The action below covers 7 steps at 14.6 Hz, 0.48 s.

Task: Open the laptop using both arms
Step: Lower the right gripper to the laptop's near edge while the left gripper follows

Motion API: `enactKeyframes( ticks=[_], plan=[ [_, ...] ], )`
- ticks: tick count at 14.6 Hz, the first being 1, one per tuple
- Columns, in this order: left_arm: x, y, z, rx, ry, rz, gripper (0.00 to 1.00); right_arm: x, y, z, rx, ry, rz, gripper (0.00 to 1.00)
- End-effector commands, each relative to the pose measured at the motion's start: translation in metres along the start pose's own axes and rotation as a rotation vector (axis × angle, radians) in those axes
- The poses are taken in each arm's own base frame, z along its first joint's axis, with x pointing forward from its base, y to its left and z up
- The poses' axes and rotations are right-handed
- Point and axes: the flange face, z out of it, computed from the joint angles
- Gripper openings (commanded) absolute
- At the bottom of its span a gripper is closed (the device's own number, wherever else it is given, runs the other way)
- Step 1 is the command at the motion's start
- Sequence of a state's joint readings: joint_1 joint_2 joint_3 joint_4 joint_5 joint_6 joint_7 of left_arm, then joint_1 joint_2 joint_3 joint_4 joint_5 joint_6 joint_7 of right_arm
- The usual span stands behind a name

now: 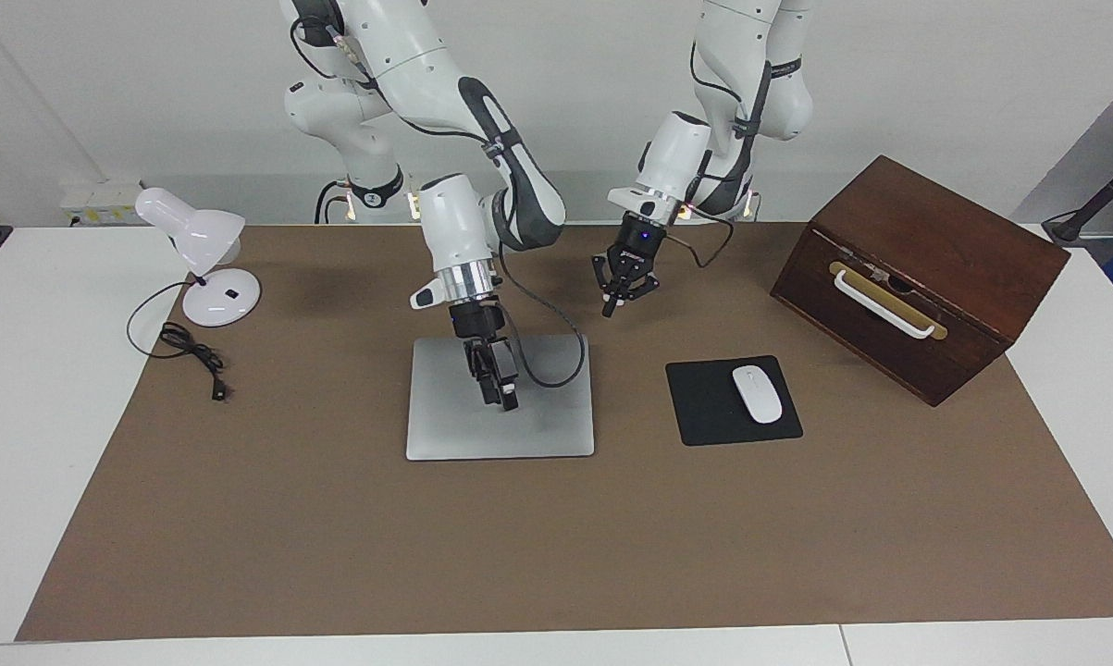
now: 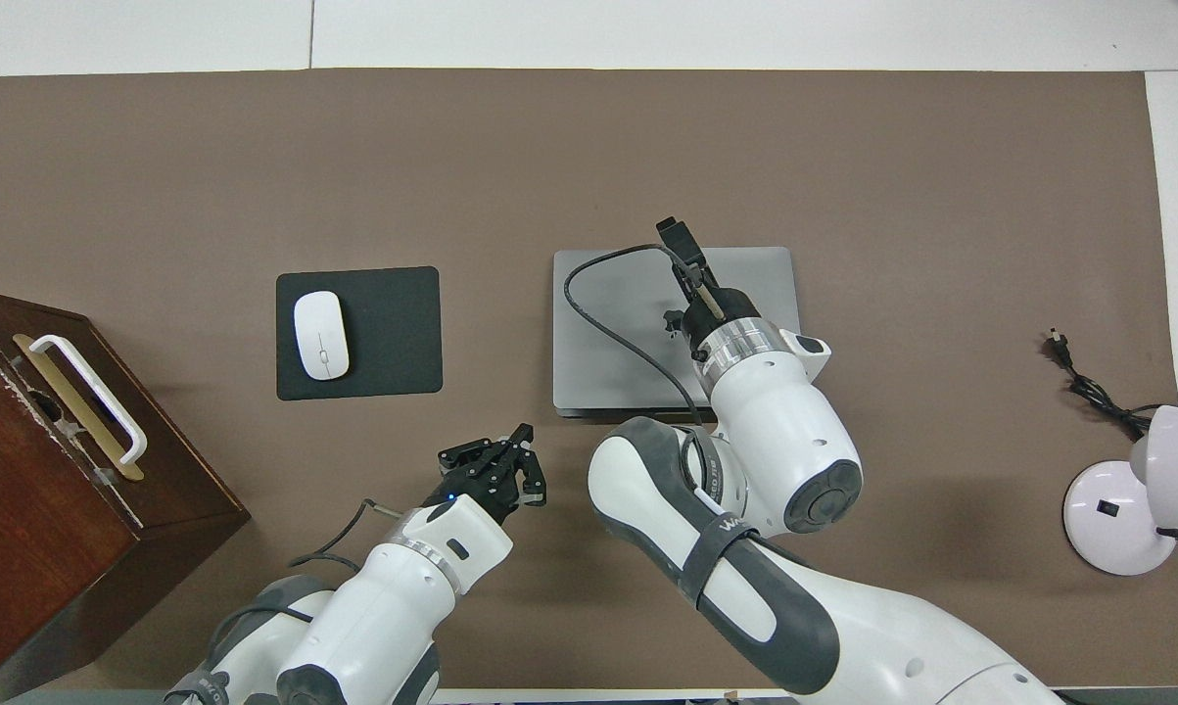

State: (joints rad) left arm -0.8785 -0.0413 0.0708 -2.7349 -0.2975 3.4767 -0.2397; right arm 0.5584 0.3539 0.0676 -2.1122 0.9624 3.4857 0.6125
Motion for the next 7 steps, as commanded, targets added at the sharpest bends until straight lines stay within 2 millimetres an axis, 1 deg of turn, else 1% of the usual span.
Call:
enactKeyframes(
  ticks=[1, 2, 3, 4, 5, 7],
  plan=[
    [-0.009, 0.007, 0.010, 0.001, -0.004, -0.004, 0.00, -0.019, -0.003, -0.003, 0.012, -0.008, 0.046, 1.00],
    [-0.012, 0.008, 0.012, 0.003, -0.011, -0.001, 0.00, -0.029, -0.002, -0.007, 0.009, -0.018, 0.050, 1.00],
    [-0.011, 0.011, 0.013, -0.001, -0.010, 0.001, 0.00, -0.032, -0.002, -0.009, 0.007, -0.022, 0.050, 1.00],
    [-0.011, 0.013, 0.020, 0.004, -0.014, -0.002, 0.00, -0.041, -0.001, -0.012, 0.004, -0.031, 0.055, 1.00],
    [-0.008, 0.020, 0.024, -0.001, -0.009, -0.007, 0.00, -0.048, 0.001, -0.014, 0.000, -0.038, 0.069, 1.00],
    [-0.001, 0.025, 0.035, 0.000, -0.002, -0.011, 0.00, -0.056, 0.003, -0.023, -0.005, -0.046, 0.084, 1.00]
  ],
)
